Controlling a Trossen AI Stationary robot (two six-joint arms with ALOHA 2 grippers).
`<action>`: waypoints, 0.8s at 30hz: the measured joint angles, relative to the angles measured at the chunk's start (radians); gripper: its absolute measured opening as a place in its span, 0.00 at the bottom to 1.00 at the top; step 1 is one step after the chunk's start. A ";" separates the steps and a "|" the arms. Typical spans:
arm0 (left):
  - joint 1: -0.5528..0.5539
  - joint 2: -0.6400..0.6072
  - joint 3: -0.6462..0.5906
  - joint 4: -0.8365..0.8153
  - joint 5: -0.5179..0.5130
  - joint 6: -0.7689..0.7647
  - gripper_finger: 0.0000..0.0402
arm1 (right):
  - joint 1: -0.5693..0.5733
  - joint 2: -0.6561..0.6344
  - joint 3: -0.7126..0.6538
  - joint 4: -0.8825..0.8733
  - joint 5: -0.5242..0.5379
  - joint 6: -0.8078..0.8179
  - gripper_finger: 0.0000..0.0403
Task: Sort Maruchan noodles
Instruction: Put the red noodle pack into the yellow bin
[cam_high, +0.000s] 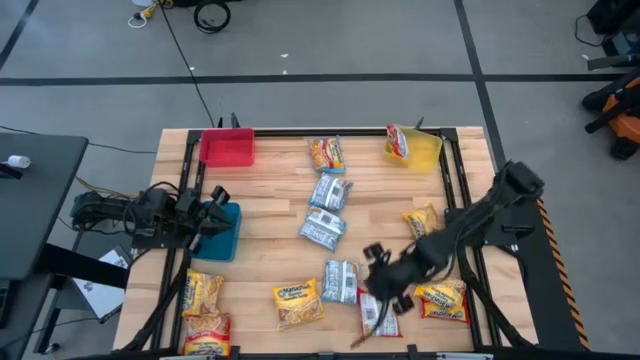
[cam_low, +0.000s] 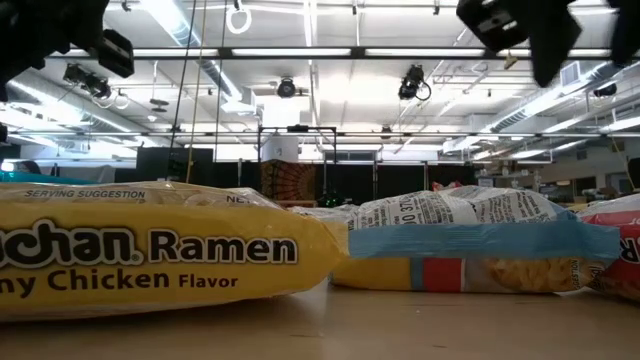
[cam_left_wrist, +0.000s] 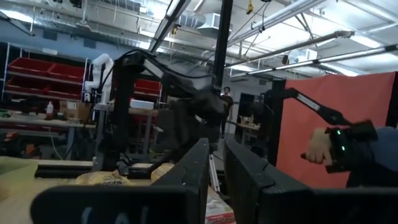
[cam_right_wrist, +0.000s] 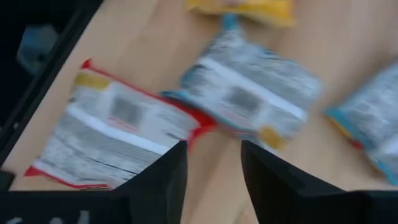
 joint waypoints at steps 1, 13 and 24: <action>0.000 0.000 0.000 0.000 0.000 -0.002 0.13 | 0.013 0.029 0.026 -0.009 -0.002 -0.010 0.43; 0.000 0.000 0.000 0.024 -0.019 -0.031 0.13 | 0.041 0.290 0.222 -0.090 -0.149 -0.244 0.48; 0.000 0.000 0.000 0.021 -0.010 -0.028 0.13 | 0.040 0.350 0.217 -0.039 -0.132 -0.408 0.41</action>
